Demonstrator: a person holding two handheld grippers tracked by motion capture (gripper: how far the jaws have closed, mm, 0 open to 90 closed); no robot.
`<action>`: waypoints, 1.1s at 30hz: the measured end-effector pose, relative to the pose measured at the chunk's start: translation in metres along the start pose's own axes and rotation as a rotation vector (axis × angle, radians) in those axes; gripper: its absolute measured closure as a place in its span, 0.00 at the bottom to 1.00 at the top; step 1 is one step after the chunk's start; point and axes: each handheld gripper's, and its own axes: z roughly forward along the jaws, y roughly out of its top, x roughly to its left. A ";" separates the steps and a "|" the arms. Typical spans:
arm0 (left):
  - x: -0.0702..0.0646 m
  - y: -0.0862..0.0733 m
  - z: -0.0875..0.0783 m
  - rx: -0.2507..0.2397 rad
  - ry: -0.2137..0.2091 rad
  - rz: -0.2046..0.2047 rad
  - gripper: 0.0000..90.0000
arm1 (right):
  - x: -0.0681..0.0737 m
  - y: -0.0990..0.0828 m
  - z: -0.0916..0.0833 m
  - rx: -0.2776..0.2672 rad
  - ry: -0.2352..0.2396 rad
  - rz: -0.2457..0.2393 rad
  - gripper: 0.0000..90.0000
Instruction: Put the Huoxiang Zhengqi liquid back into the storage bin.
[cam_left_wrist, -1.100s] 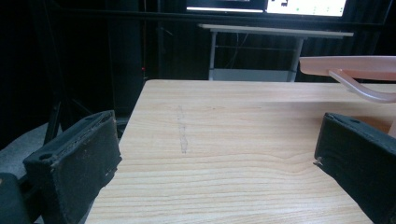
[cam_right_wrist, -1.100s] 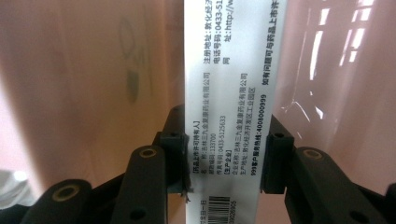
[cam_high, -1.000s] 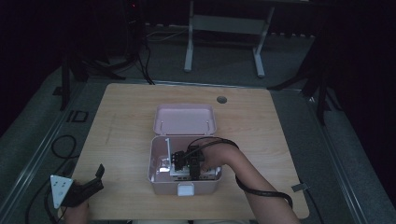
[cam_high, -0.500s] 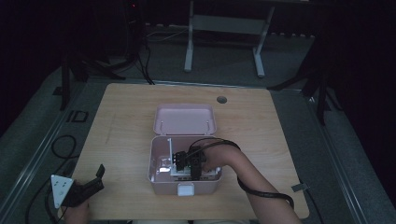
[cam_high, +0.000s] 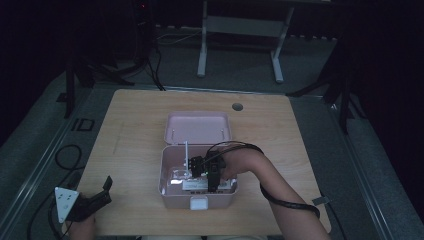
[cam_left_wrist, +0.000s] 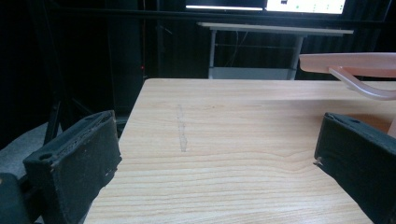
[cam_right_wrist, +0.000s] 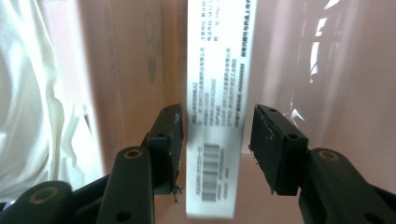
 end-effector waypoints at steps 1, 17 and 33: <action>0.000 0.000 0.000 0.000 0.000 0.000 0.00 | 0.000 -0.002 -0.003 -0.005 -0.003 0.005 0.59; 0.000 0.000 0.000 0.001 -0.001 -0.002 0.00 | -0.004 -0.029 -0.038 -0.122 -0.070 0.048 0.43; 0.001 -0.001 -0.001 0.001 -0.003 -0.004 0.00 | -0.018 -0.100 -0.060 -0.250 -0.158 0.221 0.32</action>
